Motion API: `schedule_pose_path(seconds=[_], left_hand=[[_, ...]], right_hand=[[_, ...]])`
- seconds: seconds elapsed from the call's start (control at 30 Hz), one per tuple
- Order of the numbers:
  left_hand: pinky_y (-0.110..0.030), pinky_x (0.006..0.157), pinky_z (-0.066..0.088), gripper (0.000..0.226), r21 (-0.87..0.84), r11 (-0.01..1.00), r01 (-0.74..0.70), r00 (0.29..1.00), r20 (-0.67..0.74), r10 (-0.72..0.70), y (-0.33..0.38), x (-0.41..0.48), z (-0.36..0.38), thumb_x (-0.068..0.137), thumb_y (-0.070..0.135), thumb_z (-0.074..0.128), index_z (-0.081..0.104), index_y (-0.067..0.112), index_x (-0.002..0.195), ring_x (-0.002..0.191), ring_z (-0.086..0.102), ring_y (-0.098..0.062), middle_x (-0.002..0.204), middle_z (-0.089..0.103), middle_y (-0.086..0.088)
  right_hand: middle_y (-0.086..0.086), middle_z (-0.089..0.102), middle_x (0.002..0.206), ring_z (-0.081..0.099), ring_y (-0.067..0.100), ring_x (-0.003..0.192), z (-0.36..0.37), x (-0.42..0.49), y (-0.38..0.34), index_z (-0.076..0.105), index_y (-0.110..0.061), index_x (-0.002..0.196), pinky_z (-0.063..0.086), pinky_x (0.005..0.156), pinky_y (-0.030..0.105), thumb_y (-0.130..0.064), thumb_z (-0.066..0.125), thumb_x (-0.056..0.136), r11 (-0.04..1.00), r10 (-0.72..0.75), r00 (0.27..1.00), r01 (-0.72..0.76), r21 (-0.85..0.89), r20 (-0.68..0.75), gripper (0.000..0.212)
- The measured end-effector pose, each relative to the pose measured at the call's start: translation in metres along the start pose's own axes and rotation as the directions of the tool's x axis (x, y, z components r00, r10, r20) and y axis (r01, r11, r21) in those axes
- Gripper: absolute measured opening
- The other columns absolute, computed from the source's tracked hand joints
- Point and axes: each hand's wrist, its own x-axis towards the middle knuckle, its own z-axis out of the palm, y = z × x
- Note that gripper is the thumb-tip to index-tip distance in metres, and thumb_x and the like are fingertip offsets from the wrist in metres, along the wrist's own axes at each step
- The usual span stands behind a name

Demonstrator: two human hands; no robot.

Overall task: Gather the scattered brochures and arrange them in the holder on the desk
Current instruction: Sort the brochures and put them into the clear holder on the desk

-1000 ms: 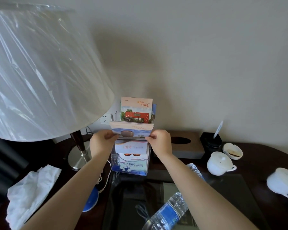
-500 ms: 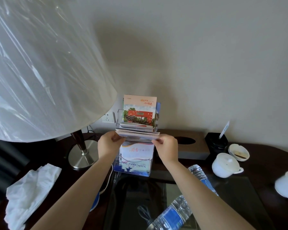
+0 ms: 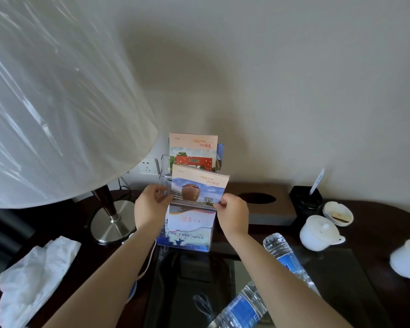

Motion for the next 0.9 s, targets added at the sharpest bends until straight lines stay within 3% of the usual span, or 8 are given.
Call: schedule_pose_path(seconds=[0.07, 0.23, 0.37, 0.43, 0.53, 0.77, 0.83, 0.9], left_hand=[[-0.022, 0.056, 0.038, 0.010, 0.045, 0.999, -0.016, 1.000, -0.004, 0.016, -0.002, 0.001, 0.000, 0.082, 0.026, 0.071, 0.068, 0.019, 0.088, 0.073, 0.062, -0.014, 0.076, 0.064, 0.010], [-0.023, 0.057, 0.042, 0.013, 0.066, 0.997, -0.034, 0.999, 0.029, 0.032, -0.006, 0.006, 0.003, 0.079, 0.026, 0.073, 0.064, 0.021, 0.085, 0.072, 0.062, -0.011, 0.082, 0.066, 0.009], [-0.028, 0.063, 0.049, 0.020, 0.323, 0.947, -0.001, 0.976, 0.207, -0.070, -0.012, 0.009, 0.004, 0.076, 0.038, 0.073, 0.061, 0.021, 0.077, 0.073, 0.062, -0.017, 0.080, 0.067, 0.003], [-0.031, 0.065, 0.051, 0.025, 0.448, 0.894, -0.033, 0.954, 0.280, -0.105, -0.016, 0.007, 0.006, 0.074, 0.035, 0.074, 0.057, 0.020, 0.085, 0.078, 0.062, -0.019, 0.085, 0.066, 0.001], [-0.030, 0.063, 0.050, 0.035, 0.574, 0.811, -0.109, 0.959, 0.277, -0.067, -0.021, 0.004, 0.010, 0.075, 0.036, 0.070, 0.055, 0.025, 0.105, 0.088, 0.064, -0.020, 0.094, 0.066, 0.004], [-0.026, 0.058, 0.044, 0.033, 0.646, 0.755, -0.114, 0.970, 0.238, -0.057, -0.017, 0.010, 0.013, 0.073, 0.036, 0.071, 0.058, 0.026, 0.102, 0.088, 0.065, -0.019, 0.093, 0.066, 0.007], [-0.026, 0.059, 0.046, 0.032, 0.617, 0.778, -0.120, 0.963, 0.262, -0.060, -0.017, 0.011, 0.011, 0.070, 0.039, 0.069, 0.060, 0.027, 0.098, 0.086, 0.065, -0.019, 0.089, 0.066, 0.007], [-0.027, 0.059, 0.050, 0.036, 0.503, 0.857, -0.115, 0.940, 0.333, -0.069, -0.015, 0.012, 0.007, 0.064, 0.057, 0.068, 0.064, 0.028, 0.085, 0.075, 0.066, -0.017, 0.076, 0.067, 0.008]], right_hand=[[0.000, 0.073, 0.090, 0.067, 0.016, 0.082, 0.002, -0.002, 0.001, 0.067, -0.011, 0.089, 0.055, 0.065, 0.032, -0.016, 0.067, 0.087, 1.000, 0.013, 1.000, -0.013, -0.018, 0.010, 0.006], [-0.001, 0.071, 0.095, 0.067, 0.018, 0.087, -0.002, 0.001, 0.001, 0.059, -0.013, 0.105, 0.057, 0.070, 0.035, -0.016, 0.066, 0.087, 0.999, -0.003, 1.000, 0.003, -0.051, -0.003, 0.019], [-0.001, 0.072, 0.091, 0.068, 0.016, 0.082, -0.005, 0.005, -0.002, 0.059, -0.012, 0.102, 0.056, 0.065, 0.032, -0.017, 0.067, 0.087, 0.998, -0.051, 0.998, 0.050, -0.033, -0.037, 0.018], [-0.001, 0.072, 0.092, 0.068, 0.015, 0.082, -0.006, 0.006, -0.001, 0.059, -0.012, 0.102, 0.057, 0.065, 0.032, -0.018, 0.067, 0.087, 0.998, -0.053, 0.998, 0.053, -0.020, -0.033, 0.019], [-0.001, 0.072, 0.093, 0.068, 0.015, 0.083, -0.006, 0.008, 0.000, 0.059, -0.011, 0.103, 0.057, 0.066, 0.034, -0.018, 0.068, 0.086, 0.999, -0.045, 0.999, 0.045, -0.008, -0.029, 0.020], [-0.001, 0.072, 0.088, 0.068, 0.016, 0.078, -0.004, 0.011, 0.004, 0.058, -0.012, 0.099, 0.055, 0.061, 0.033, -0.018, 0.069, 0.085, 0.996, -0.076, 0.997, 0.076, -0.055, 0.003, 0.019], [-0.004, 0.072, 0.089, 0.068, 0.014, 0.079, -0.003, 0.009, 0.005, 0.059, -0.015, 0.101, 0.056, 0.063, 0.033, -0.020, 0.069, 0.085, 0.993, -0.071, 0.997, 0.074, -0.094, 0.030, 0.020], [-0.006, 0.071, 0.087, 0.067, 0.013, 0.077, -0.001, 0.006, 0.007, 0.059, -0.017, 0.099, 0.056, 0.062, 0.033, -0.021, 0.068, 0.085, 0.989, -0.066, 0.996, 0.073, -0.128, 0.059, 0.017]])
